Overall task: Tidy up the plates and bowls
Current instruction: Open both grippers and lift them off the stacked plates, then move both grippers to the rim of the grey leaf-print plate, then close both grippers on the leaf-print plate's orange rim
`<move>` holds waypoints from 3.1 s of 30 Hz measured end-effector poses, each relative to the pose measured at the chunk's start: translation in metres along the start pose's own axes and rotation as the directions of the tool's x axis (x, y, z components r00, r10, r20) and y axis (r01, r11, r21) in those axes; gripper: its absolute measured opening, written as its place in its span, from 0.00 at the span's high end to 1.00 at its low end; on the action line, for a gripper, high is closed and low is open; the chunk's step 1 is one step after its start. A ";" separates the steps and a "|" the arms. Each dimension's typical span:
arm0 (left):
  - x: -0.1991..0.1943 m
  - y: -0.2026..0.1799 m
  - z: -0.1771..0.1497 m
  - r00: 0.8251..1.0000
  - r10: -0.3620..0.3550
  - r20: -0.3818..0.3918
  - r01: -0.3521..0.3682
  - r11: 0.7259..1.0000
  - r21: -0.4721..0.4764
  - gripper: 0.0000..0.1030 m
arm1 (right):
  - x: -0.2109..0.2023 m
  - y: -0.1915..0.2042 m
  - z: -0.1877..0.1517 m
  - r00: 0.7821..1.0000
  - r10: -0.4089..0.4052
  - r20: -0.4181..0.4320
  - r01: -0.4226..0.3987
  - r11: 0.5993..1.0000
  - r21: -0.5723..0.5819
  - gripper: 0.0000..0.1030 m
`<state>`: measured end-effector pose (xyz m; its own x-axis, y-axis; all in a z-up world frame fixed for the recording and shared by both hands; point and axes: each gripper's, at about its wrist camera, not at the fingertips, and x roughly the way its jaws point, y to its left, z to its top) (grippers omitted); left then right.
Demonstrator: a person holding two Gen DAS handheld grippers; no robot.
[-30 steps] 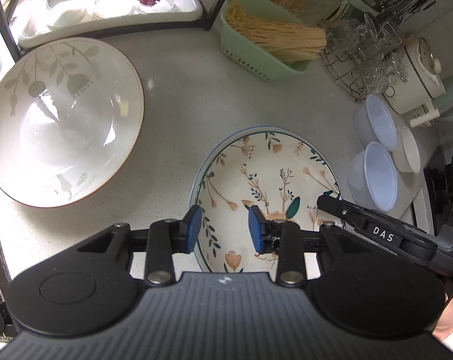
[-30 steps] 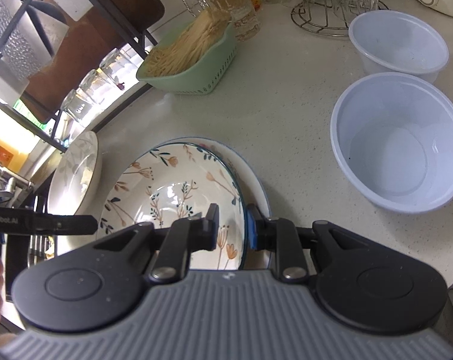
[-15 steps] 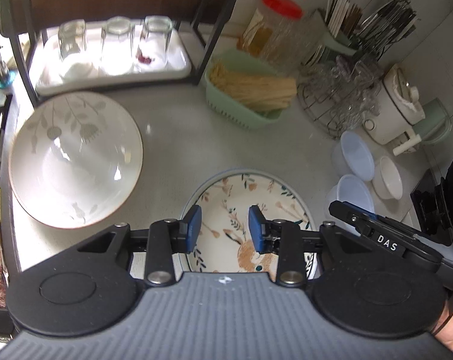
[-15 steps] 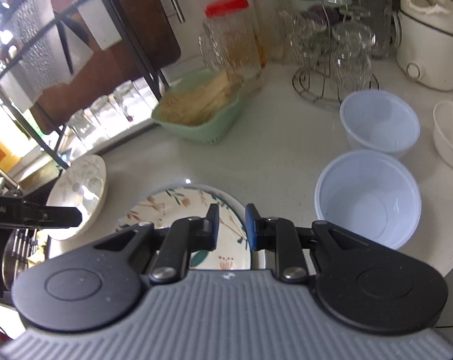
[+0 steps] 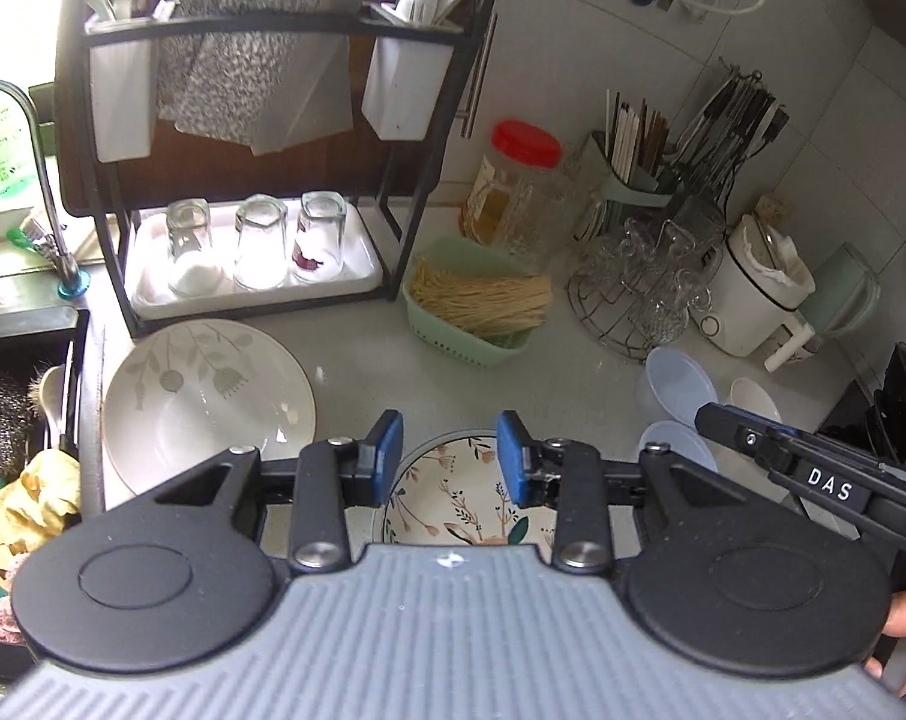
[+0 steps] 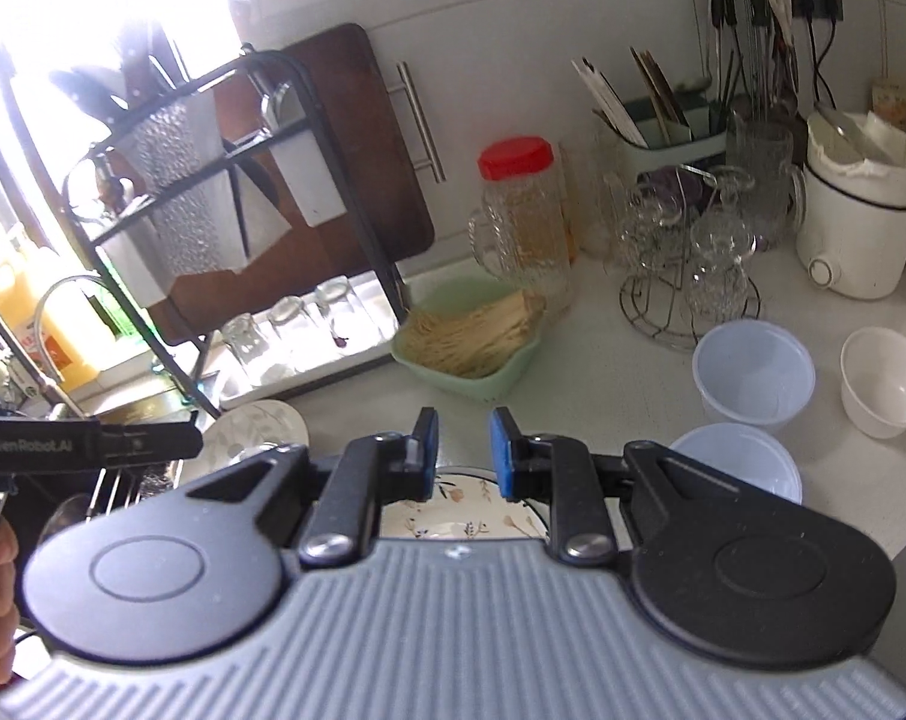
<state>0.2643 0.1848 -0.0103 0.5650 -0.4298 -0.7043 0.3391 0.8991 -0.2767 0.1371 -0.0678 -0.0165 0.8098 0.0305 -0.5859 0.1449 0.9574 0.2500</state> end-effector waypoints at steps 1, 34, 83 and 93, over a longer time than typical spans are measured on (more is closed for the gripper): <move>-0.005 0.000 -0.002 1.000 0.005 0.007 -0.005 1.000 -0.001 0.63 | -0.003 0.003 0.000 1.000 0.004 0.003 -0.004 1.000 -0.007 0.78; -0.086 0.094 -0.065 0.978 0.194 0.074 -0.175 0.962 -0.207 0.56 | 0.018 0.118 -0.024 0.961 0.240 -0.135 -0.264 0.942 -0.208 0.78; 0.130 0.243 -0.029 0.981 0.172 -0.088 -0.191 0.934 -0.301 0.49 | 0.254 0.110 -0.034 0.909 0.225 -0.352 -0.239 0.971 0.002 0.68; 0.151 0.260 -0.024 0.986 0.140 -0.093 -0.162 0.936 -0.311 0.64 | 0.291 0.116 -0.034 0.879 0.249 -0.406 -0.255 0.966 0.040 0.85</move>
<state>0.4202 0.3552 -0.2042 0.5345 -0.2906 -0.7936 -0.0082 0.9372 -0.3487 0.3699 0.0619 -0.1844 0.5168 0.3822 -0.7660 -0.0442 0.9055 0.4220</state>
